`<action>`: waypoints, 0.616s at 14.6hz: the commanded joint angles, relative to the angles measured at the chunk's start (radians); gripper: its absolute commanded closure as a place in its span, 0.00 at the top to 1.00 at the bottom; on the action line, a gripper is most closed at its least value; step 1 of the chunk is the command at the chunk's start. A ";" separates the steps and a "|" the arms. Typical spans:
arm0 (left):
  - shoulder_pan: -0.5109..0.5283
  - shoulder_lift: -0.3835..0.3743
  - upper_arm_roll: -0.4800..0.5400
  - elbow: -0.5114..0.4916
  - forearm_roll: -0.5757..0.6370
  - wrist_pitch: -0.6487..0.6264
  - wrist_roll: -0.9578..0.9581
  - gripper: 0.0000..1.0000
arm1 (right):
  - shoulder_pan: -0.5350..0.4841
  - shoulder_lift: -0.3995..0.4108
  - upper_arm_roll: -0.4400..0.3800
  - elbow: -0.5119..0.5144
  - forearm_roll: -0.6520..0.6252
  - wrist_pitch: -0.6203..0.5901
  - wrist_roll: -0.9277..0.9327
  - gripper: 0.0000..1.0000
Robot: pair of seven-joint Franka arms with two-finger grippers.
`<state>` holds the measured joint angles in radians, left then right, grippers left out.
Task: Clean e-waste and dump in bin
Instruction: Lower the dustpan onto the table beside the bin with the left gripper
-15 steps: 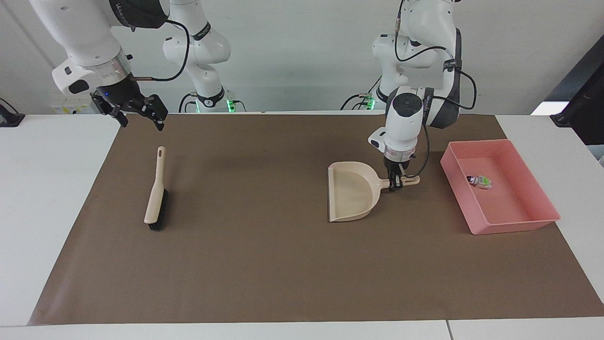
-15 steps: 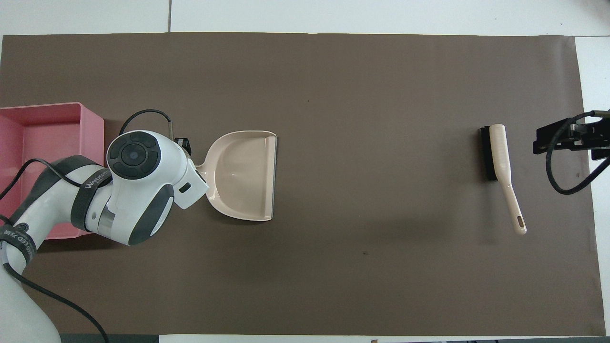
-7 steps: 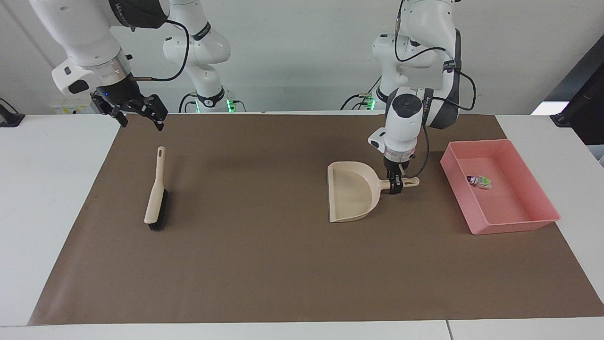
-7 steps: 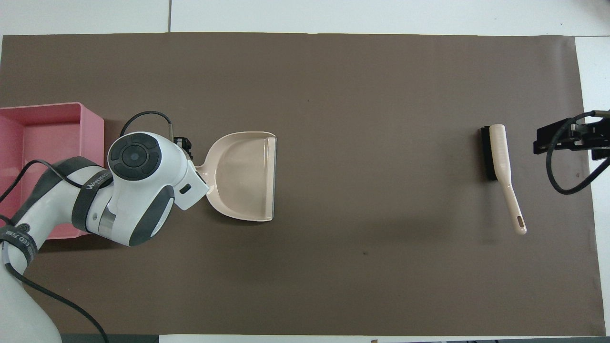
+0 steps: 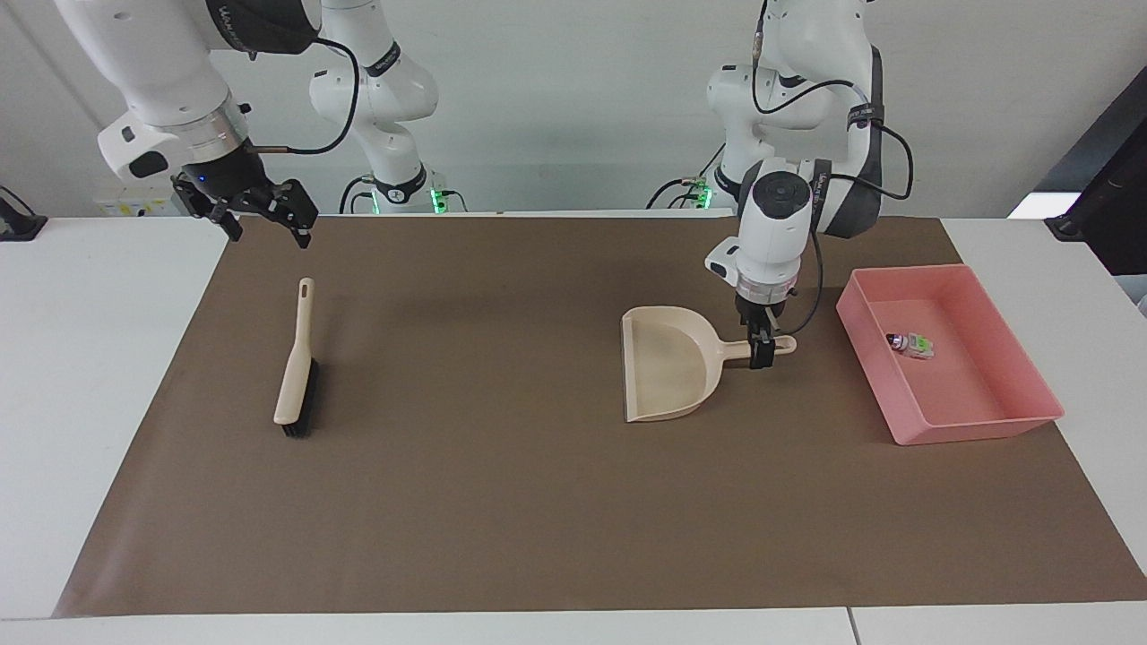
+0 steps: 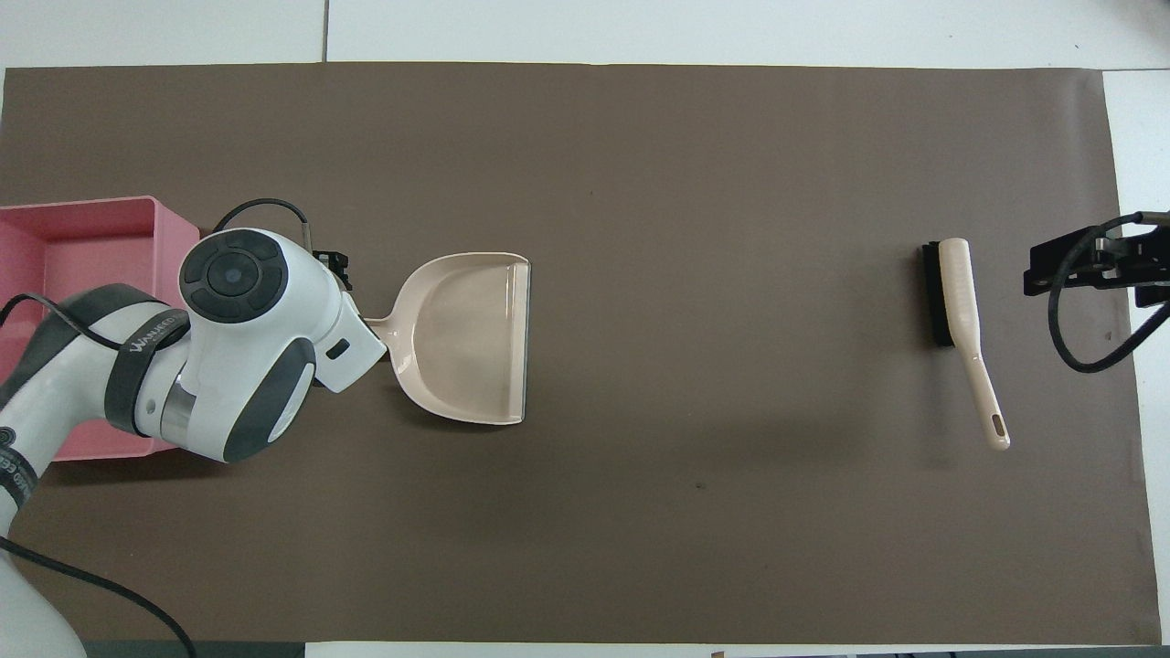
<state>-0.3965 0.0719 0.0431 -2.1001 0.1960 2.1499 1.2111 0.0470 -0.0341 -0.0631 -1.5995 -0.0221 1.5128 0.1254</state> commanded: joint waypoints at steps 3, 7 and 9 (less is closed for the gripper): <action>0.114 -0.024 0.007 0.092 -0.015 -0.142 -0.004 1.00 | -0.010 -0.001 0.003 0.000 0.005 0.006 -0.020 0.99; 0.275 -0.043 0.009 0.097 -0.036 -0.154 -0.010 1.00 | -0.012 -0.001 0.003 0.000 0.005 0.006 -0.020 0.99; 0.355 -0.041 0.011 0.112 -0.072 -0.177 -0.012 1.00 | -0.012 -0.001 0.003 0.000 0.005 0.006 -0.020 0.99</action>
<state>-0.1067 0.0393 0.0598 -2.0051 0.1649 2.0087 1.2108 0.0465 -0.0341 -0.0633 -1.5995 -0.0221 1.5128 0.1254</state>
